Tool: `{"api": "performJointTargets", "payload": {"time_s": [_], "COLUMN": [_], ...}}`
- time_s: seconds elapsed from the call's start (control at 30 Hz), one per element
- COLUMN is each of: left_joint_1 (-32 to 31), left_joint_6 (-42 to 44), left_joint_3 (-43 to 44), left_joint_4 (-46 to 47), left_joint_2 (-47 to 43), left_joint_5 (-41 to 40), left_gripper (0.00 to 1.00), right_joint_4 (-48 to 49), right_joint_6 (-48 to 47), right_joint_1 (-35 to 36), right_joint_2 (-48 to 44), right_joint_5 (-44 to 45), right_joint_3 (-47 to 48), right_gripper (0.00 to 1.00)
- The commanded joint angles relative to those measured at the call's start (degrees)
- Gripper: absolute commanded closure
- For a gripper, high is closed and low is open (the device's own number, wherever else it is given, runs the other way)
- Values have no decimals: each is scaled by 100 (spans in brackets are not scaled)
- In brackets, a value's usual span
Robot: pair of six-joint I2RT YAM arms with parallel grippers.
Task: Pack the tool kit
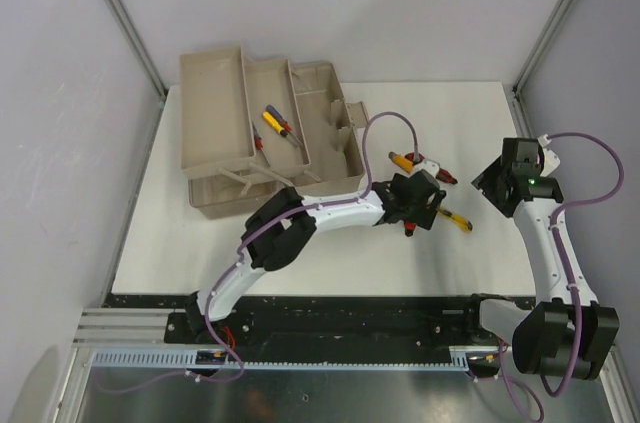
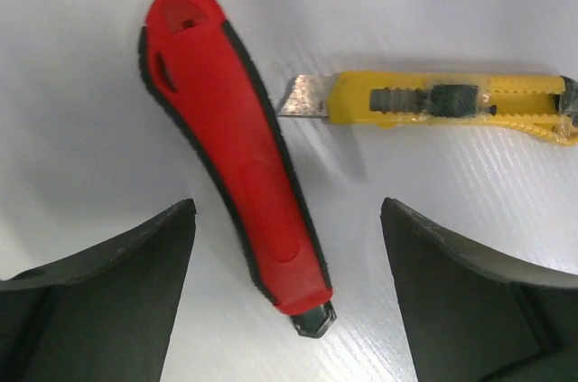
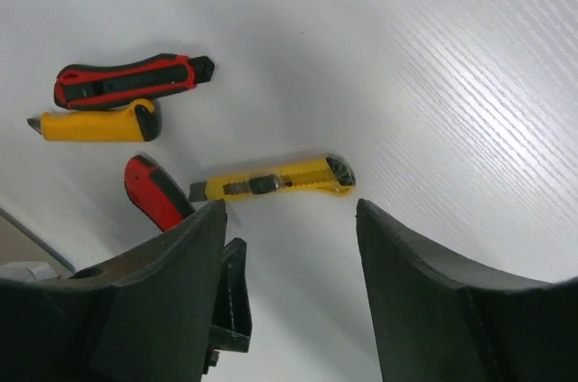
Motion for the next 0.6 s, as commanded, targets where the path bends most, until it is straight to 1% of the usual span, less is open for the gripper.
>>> {"api": "performJointTargets", "payload": {"time_s": [0.0,0.17,0.23,0.43,0.57], "left_joint_1": [-214,-228,-238,-239,-219], "left_joint_6": [2,-40,-17,159,441], "left_joint_3": [290,287,320,446,473], "left_joint_4": [49,-144,-210,-457,-507], "left_joint_2": [184,268,322,398,161], "left_joint_5": [-620,-869,-913,-1199,-1208], "left_gripper": [16,31,40,70,95], "right_joint_4": [-100,-74,-69,-26,36], "right_joint_6": [-129,-137,-121,-114,-114], "right_joint_1": [-55,-83,-99,-183,-209], "right_joint_2": [-135,-145,-139,-164,-156], "right_joint_5": [43,-2,-38,-119,-207], "right_joint_3": [-57,-113,-139,-158,-159], "right_gripper": [37,37,37,37,38]}}
